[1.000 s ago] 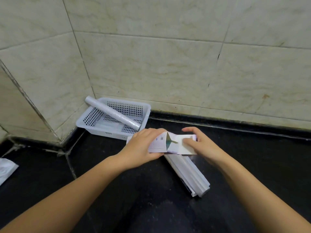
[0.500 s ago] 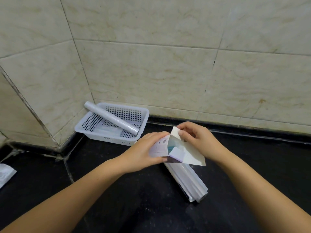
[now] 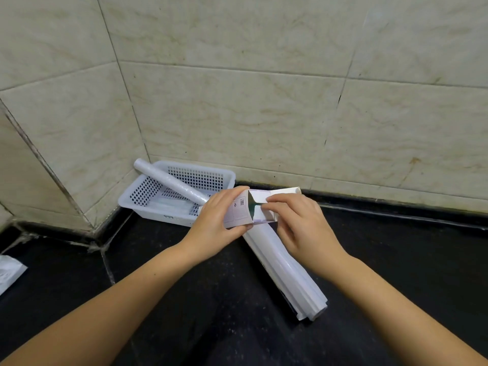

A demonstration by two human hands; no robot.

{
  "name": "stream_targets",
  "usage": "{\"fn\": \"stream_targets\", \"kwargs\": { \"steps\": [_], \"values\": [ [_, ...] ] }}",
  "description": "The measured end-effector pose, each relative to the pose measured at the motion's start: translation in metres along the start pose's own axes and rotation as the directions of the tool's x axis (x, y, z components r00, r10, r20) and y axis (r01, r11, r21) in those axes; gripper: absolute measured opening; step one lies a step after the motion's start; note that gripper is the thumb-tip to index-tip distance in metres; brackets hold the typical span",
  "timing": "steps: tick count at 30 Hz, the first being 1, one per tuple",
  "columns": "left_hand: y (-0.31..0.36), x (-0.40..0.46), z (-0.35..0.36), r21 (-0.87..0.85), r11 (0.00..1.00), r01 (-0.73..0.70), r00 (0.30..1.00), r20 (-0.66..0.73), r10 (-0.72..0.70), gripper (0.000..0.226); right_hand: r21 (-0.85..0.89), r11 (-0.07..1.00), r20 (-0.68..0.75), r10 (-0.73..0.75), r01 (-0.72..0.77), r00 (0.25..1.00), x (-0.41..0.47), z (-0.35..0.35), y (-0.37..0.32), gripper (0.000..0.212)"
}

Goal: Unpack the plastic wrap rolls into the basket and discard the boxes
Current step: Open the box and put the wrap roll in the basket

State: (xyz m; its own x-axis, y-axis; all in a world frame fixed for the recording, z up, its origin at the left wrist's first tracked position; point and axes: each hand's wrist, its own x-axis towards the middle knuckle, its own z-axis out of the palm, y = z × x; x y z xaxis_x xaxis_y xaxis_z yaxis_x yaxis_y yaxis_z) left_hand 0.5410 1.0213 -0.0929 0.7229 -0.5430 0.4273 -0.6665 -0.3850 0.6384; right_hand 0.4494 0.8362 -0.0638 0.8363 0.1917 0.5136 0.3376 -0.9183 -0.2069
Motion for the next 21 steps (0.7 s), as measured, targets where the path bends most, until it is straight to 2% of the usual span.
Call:
{"fn": "stream_targets", "kwargs": {
  "steps": [6,9,11,13,17,19,21],
  "values": [
    [0.001,-0.001,-0.002,0.027,1.0,0.008,1.0,0.014,-0.009,0.065,-0.049,0.99,0.089,0.133,-0.129,0.987,0.004,0.005,-0.007,0.055],
    [0.001,-0.003,-0.001,0.048,0.999,0.003,1.0,0.02,-0.004,0.067,0.018,0.989,0.092,0.143,-0.146,0.985,0.006,0.004,-0.01,0.041],
    [0.0,-0.002,-0.002,0.028,0.999,0.04,0.999,-0.017,-0.04,0.067,0.093,0.987,0.037,0.125,-0.128,0.992,0.004,0.002,-0.014,0.028],
    [-0.002,-0.001,-0.004,0.007,0.998,0.07,0.996,-0.055,-0.07,0.067,0.177,0.977,-0.004,0.119,-0.116,0.993,0.0,0.002,-0.018,0.026],
    [0.0,-0.002,-0.005,0.074,0.997,0.022,0.999,-0.045,-0.019,0.064,0.356,0.878,0.083,0.311,-0.319,0.947,0.007,0.005,-0.017,0.028],
    [0.001,-0.003,-0.003,0.143,0.99,-0.017,0.999,-0.045,0.024,0.063,0.348,0.835,0.126,0.408,-0.426,0.904,0.02,0.006,-0.011,0.036],
    [0.003,-0.004,0.0,0.203,0.978,-0.05,0.996,-0.064,0.064,0.06,0.328,0.822,0.152,0.441,-0.466,0.885,0.031,0.008,-0.008,0.042]
  ]
}}
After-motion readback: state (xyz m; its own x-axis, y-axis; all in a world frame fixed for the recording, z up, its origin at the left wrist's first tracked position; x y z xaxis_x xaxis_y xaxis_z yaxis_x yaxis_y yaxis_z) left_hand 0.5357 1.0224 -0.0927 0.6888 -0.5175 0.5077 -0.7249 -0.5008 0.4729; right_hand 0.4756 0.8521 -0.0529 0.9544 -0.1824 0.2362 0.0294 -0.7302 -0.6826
